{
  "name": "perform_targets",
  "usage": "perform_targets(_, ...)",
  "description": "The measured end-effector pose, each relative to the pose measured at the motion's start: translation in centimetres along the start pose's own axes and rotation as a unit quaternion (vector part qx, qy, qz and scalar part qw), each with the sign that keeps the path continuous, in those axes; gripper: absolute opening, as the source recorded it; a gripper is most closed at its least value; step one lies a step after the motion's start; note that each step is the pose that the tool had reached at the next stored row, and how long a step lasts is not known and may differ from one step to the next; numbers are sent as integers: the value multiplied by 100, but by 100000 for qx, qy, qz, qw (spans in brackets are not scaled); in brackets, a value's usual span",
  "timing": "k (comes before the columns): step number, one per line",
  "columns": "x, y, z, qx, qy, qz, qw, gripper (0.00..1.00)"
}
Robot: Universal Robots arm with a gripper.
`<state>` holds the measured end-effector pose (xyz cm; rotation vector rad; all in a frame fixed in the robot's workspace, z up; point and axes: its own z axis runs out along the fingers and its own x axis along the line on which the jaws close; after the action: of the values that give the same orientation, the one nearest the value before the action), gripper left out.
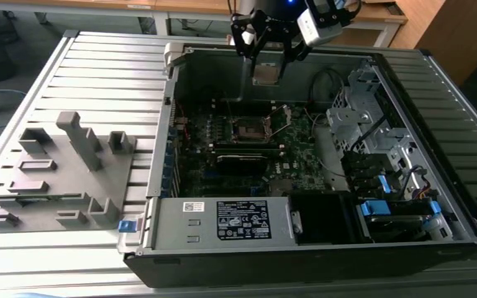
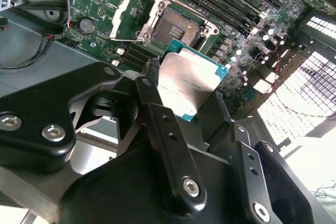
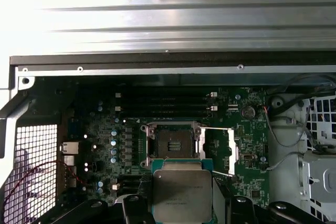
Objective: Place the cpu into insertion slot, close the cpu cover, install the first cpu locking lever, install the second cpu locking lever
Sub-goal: 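Place the cpu into insertion slot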
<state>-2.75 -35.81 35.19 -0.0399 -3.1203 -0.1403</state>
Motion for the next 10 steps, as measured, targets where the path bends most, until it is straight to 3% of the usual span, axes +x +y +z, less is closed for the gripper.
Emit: perform_targets(10,-1,-4,42,5,2,0,100000,54)
